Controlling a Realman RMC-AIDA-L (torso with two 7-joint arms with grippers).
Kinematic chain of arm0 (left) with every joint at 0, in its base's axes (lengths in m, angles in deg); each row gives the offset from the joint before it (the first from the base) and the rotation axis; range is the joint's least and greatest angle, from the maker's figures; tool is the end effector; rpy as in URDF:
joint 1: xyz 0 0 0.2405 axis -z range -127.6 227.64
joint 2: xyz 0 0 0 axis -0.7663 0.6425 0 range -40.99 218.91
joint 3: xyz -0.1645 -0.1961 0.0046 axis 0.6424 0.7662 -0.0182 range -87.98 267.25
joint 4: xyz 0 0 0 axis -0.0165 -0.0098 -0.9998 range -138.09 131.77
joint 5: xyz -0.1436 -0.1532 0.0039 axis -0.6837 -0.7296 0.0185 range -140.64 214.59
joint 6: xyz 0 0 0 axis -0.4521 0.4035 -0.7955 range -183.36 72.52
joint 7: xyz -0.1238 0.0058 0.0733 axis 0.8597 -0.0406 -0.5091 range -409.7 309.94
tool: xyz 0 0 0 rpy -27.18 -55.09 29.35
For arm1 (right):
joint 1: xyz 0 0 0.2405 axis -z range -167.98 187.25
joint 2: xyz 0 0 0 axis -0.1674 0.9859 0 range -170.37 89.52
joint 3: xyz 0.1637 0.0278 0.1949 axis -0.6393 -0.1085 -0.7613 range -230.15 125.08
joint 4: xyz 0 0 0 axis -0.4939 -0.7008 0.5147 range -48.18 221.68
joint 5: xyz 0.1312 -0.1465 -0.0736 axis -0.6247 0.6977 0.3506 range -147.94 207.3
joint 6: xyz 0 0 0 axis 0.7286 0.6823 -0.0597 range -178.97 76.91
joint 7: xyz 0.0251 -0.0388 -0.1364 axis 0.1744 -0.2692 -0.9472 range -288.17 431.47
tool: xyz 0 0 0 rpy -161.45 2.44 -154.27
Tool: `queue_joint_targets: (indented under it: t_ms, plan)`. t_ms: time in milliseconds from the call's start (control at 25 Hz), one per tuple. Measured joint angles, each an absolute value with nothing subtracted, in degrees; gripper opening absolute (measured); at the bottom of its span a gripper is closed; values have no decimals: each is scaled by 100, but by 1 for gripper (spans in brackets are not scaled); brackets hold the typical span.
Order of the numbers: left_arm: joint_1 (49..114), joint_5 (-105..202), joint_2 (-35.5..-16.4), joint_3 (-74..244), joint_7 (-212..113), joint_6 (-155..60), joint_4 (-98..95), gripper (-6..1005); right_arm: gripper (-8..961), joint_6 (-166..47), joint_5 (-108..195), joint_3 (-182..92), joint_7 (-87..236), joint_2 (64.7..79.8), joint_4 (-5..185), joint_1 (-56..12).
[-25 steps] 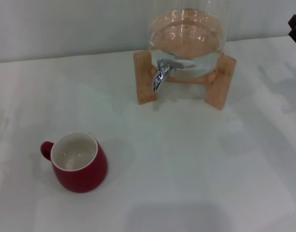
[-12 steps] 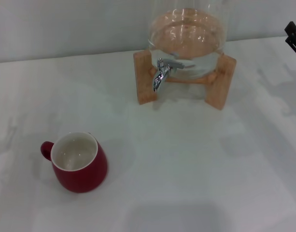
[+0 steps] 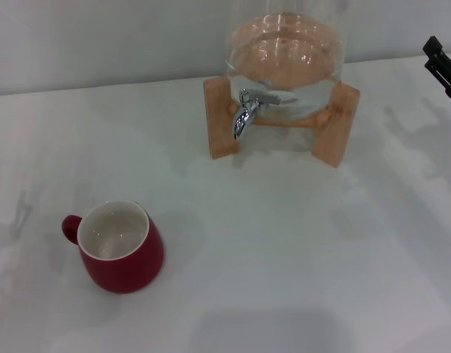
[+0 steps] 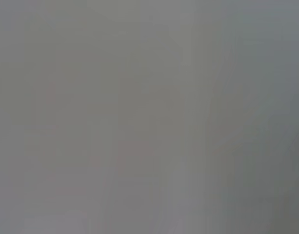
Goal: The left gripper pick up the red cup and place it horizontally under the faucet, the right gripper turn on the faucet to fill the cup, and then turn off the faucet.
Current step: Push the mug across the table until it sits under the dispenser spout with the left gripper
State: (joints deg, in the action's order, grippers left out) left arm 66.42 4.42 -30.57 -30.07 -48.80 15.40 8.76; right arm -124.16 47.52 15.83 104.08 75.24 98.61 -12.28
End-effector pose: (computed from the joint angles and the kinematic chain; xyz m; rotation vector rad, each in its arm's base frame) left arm -0.3446 0.2890 -0.0141 -1.6101 -0.4166 -0.5981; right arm 0.3402 0.3342 0.0591 -1.5263 0.5528 0.9551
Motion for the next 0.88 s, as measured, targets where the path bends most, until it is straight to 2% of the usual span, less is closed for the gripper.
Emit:
queue_joint_targets:
  t_ms: [880]
  plan:
    - [6317, 898, -3066, -3324, -4891, 1693, 850, 868, 867, -12425, 4743, 1726, 10409, 7524, 9727, -1231]
